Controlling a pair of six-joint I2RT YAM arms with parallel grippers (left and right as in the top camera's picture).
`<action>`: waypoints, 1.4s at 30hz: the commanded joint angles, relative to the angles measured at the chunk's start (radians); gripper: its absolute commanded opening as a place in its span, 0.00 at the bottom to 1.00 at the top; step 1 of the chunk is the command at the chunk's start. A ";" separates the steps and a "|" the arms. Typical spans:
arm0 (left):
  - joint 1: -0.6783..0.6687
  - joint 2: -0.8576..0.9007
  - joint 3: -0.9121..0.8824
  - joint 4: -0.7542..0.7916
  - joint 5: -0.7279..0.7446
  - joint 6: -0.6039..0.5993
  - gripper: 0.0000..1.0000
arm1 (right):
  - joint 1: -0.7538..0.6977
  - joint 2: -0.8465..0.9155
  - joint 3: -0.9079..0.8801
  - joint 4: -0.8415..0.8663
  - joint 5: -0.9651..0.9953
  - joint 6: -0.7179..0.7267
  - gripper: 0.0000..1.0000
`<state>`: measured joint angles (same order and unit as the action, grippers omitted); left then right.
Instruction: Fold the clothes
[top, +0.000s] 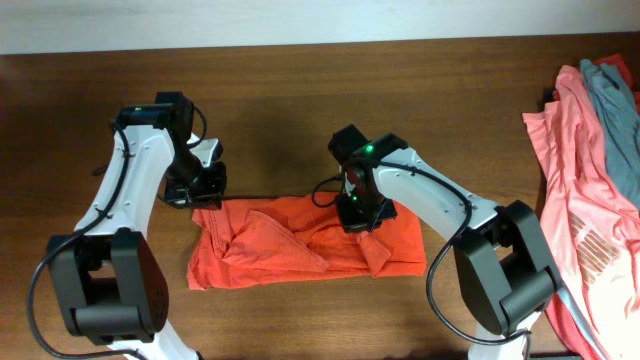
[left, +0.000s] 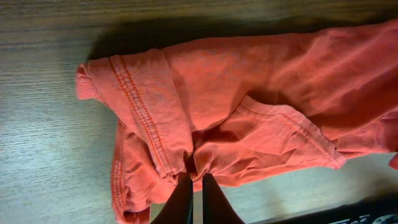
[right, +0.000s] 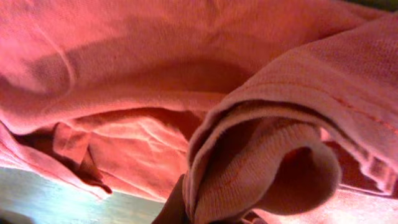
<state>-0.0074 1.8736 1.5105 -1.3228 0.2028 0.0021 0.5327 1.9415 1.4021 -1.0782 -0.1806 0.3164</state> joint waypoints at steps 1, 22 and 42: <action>-0.005 -0.022 -0.003 -0.001 0.018 -0.010 0.08 | -0.004 0.001 0.015 0.021 0.010 0.018 0.04; -0.005 -0.022 -0.003 0.007 0.009 -0.010 0.08 | -0.025 -0.038 0.050 0.098 0.031 -0.212 0.34; -0.005 -0.022 -0.003 0.005 0.006 -0.009 0.09 | -0.106 0.047 0.076 0.024 0.177 -0.154 0.18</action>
<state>-0.0074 1.8736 1.5105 -1.3193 0.2054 0.0021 0.3962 1.9461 1.4681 -1.0687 0.0067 0.1684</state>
